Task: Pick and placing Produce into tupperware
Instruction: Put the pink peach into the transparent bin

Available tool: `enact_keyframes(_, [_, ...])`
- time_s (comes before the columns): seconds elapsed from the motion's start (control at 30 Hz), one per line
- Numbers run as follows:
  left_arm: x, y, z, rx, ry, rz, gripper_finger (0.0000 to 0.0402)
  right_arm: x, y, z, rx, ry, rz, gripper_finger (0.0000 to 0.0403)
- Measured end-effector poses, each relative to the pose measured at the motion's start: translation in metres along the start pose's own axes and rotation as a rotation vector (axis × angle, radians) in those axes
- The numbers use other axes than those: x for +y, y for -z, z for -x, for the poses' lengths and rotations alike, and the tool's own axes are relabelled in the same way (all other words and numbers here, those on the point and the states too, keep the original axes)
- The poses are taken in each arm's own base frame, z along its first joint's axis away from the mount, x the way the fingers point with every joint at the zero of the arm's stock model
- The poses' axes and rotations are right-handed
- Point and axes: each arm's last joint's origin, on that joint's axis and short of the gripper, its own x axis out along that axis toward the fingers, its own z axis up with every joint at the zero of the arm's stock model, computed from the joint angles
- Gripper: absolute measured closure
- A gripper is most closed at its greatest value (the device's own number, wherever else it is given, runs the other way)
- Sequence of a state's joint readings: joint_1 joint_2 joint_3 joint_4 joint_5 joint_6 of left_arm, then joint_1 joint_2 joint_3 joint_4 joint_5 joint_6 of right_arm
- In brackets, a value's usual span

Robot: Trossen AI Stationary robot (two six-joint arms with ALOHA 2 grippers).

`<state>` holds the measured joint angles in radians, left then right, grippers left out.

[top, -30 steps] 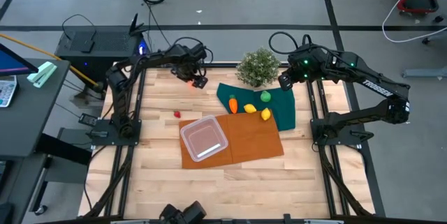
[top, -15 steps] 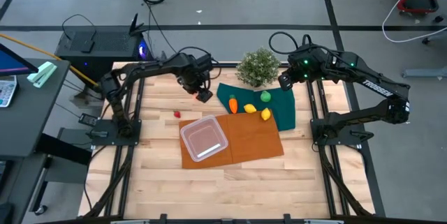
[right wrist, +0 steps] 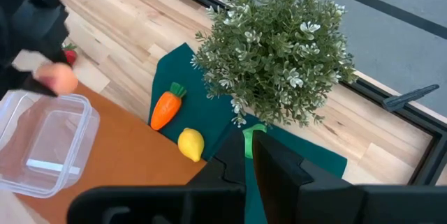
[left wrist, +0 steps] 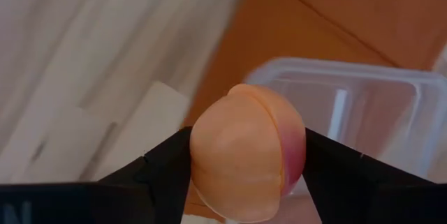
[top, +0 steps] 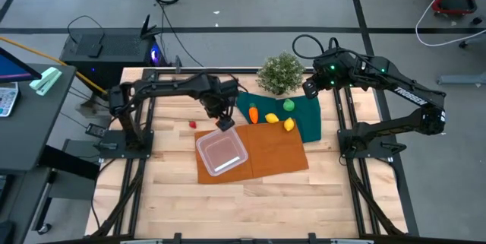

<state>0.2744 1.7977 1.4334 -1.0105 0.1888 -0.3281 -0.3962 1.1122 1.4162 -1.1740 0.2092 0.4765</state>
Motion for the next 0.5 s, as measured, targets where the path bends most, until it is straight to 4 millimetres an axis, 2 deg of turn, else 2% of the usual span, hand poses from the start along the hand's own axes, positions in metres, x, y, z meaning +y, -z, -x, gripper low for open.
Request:
enact_keyframes(0.27, [-0.030, 0.009, -0.006, -0.010, 0.014, -0.086, 0.0147, 0.000, 0.000, 0.000, 0.000, 0.000, -0.002, 0.0402])
enact_keyframes(0.5, [-0.051, 0.019, -0.009, -0.007, -0.007, -0.069, 0.0159, 0.000, 0.000, 0.000, 0.000, 0.000, -0.001, 0.0402])
